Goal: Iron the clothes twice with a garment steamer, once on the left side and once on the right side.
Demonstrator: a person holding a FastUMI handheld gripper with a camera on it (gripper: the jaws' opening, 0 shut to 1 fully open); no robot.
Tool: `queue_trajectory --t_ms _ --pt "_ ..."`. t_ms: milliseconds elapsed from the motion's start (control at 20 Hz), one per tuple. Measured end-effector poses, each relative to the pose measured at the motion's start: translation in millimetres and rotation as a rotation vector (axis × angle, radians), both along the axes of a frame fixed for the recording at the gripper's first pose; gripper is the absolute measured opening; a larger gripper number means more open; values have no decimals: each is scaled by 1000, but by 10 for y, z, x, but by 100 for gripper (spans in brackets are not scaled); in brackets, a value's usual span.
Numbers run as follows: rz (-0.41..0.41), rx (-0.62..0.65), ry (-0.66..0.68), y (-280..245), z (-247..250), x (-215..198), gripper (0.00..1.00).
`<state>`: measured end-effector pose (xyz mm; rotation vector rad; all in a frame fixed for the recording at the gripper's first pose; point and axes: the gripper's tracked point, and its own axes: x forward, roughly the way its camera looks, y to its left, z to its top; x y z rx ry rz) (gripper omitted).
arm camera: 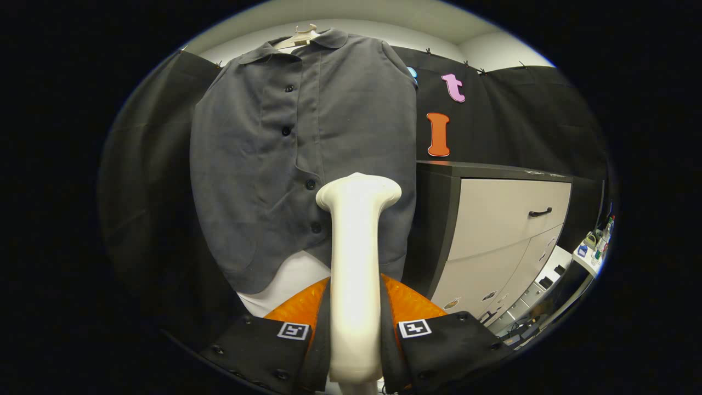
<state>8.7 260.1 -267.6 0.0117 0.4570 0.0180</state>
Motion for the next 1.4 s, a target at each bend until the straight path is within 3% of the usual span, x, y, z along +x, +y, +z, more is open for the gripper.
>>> queue_trajectory --t_ms 350,600,950,1400 --pt "9 -13 -27 20 156 -15 45" --pt "28 -14 -150 133 776 35 45" --pt "114 -13 -305 587 1669 196 45" --pt "222 84 -395 1355 2279 554 45"
